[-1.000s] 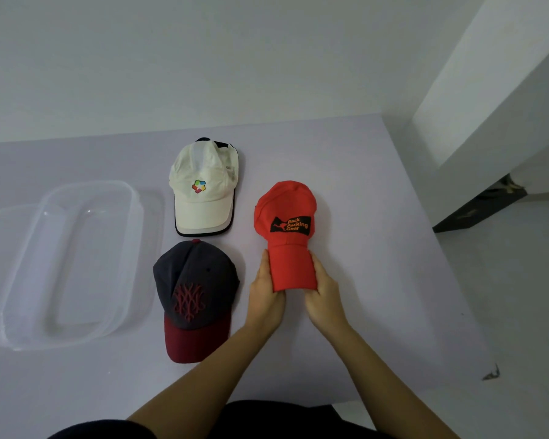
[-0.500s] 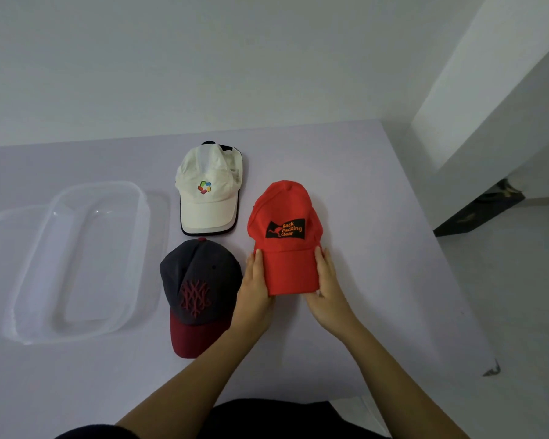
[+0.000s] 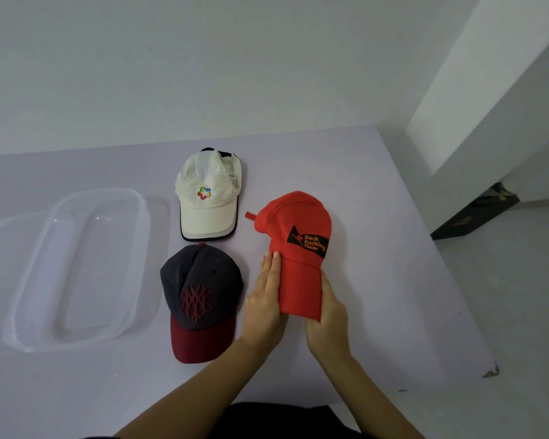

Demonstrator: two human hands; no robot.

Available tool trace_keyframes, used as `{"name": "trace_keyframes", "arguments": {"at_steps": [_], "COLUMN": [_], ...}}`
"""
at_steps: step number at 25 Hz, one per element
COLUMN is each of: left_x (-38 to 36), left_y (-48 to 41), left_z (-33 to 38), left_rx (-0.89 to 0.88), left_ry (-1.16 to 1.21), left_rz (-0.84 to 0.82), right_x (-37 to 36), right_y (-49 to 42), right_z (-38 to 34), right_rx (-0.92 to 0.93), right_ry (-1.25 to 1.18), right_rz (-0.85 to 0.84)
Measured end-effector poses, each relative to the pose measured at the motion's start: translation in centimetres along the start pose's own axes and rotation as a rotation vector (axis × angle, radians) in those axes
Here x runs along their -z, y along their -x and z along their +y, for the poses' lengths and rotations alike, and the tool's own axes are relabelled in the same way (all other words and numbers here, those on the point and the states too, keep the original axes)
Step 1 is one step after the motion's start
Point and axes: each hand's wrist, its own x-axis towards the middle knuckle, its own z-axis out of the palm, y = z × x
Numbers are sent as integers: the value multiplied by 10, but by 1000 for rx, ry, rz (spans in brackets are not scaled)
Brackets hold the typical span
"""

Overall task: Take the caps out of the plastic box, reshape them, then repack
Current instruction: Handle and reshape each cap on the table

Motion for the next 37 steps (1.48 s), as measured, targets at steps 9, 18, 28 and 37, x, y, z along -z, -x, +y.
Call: {"name": "trace_keyframes", "arguments": {"at_steps": [9, 18, 28, 37], "left_x": [40, 53, 44, 56], "left_y": [-47, -90, -89, -83], "left_z": [-13, -22, 4, -4], "left_rx": [560, 836, 615, 296], "left_ry": [909, 1288, 1062, 575], "left_rz": [-225, -185, -13, -125], "right_x": [32, 35, 64, 71], "right_y": [-15, -28, -78, -82], "right_z": [47, 26, -16, -20], "right_rx": [300, 40, -186, -206], "right_ry": [544, -140, -401, -470], "right_rz": [60, -138, -256, -343]}}
